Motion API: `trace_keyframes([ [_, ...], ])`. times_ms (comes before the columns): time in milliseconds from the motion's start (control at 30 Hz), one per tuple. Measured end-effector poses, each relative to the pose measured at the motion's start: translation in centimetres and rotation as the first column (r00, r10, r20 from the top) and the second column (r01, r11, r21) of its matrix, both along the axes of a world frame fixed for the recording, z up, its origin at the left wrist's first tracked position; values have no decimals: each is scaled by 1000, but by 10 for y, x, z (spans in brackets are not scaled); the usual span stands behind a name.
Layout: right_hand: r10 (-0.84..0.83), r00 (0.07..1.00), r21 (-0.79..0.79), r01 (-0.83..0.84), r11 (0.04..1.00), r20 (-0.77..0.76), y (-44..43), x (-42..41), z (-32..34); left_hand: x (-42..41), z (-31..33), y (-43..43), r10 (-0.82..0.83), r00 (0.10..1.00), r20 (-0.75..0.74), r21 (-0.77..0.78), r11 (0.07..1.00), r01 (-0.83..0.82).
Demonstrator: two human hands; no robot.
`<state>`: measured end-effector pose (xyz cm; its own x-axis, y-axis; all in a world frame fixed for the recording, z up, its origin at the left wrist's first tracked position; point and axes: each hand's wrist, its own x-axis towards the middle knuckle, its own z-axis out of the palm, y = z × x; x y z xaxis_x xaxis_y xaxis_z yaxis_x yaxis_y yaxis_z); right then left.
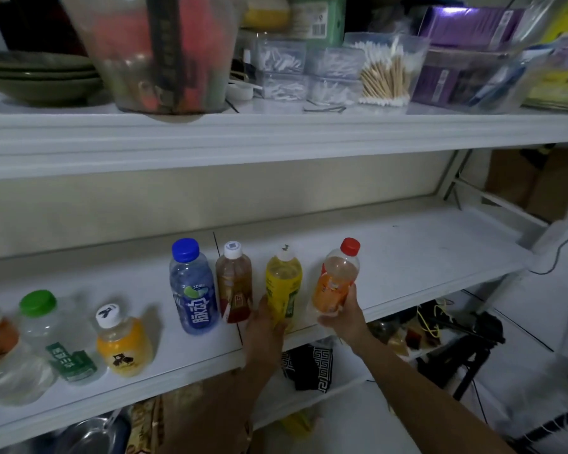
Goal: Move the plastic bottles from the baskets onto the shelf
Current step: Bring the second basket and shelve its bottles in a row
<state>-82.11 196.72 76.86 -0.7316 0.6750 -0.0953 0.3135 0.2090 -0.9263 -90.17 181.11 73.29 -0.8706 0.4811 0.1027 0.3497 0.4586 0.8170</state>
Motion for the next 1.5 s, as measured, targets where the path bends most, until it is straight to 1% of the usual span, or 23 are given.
trace_keyframes([
  [33,46,999,-17,-46,999,-2,0,1,1,1,0,1,11,1000,8,-6,1000,-11],
  [67,28,999,18,-28,999,22,2,0,-1,2,1,3,22,1000,12,-7,1000,-21],
  [133,52,991,121,-68,990,124,10,4,-5,4,2,5,41,999,20,-7,999,-41],
  [167,47,990,75,-58,995,135,13,4,-10,5,3,5,49,998,25,-10,999,-49],
  [200,39,989,63,-49,997,146,15,5,-9,5,4,6,54,998,23,-13,998,-53],
  [267,28,986,88,-42,995,162,21,2,-13,5,5,6,54,998,20,-23,998,-54],
  [333,-14,989,173,-11,985,146,22,-2,-19,4,4,6,60,998,29,-25,998,-59],
  [400,-78,980,249,31,968,182,25,-12,-30,3,5,7,69,997,43,-31,997,-68],
  [500,-78,965,322,-7,947,250,37,-23,-60,3,7,8,66,996,53,-21,998,-65],
  [567,-28,969,314,-52,948,245,42,-24,-65,4,7,9,63,996,57,4,998,-63],
  [633,18,982,280,-71,957,187,45,-20,-70,5,6,8,69,996,59,28,997,-71],
  [700,84,993,186,-97,978,78,39,-12,-61,6,5,9,79,995,62,45,996,-82],
  [733,100,993,130,-106,986,57,39,-9,-59,6,5,10,81,994,67,55,995,-85],
  [767,96,995,86,-99,991,37,38,-9,-58,6,4,10,81,994,76,66,994,-86],
  [833,37,999,56,-36,998,-20,36,-15,-57,6,2,11,82,991,104,90,992,-91],
  [933,-84,995,175,73,982,56,27,-23,-49,2,-1,14,101,987,128,116,986,-116],
  [1000,-93,990,227,67,972,105,24,-24,-45,-1,-1,18,116,984,137,120,984,-133],
  [1033,-71,989,232,40,972,127,25,-24,-46,-2,-1,19,119,983,143,119,984,-136],
  [1100,-18,991,210,-10,978,130,30,-25,-50,-5,-1,23,118,984,136,112,985,-134],
  [1200,41,998,112,-47,993,55,39,-22,-56,-9,-2,28,123,982,140,110,984,-139],
  [1300,45,999,83,-44,996,-4,41,-22,-58,-13,-1,33,129,980,154,117,982,-147],
  [1333,42,999,91,-42,995,-4,40,-25,-58,-15,0,34,133,979,152,117,981,-152],
  [1500,48,992,153,-66,986,116,43,-42,-57,-26,-2,40,120,976,180,135,980,-146],
])
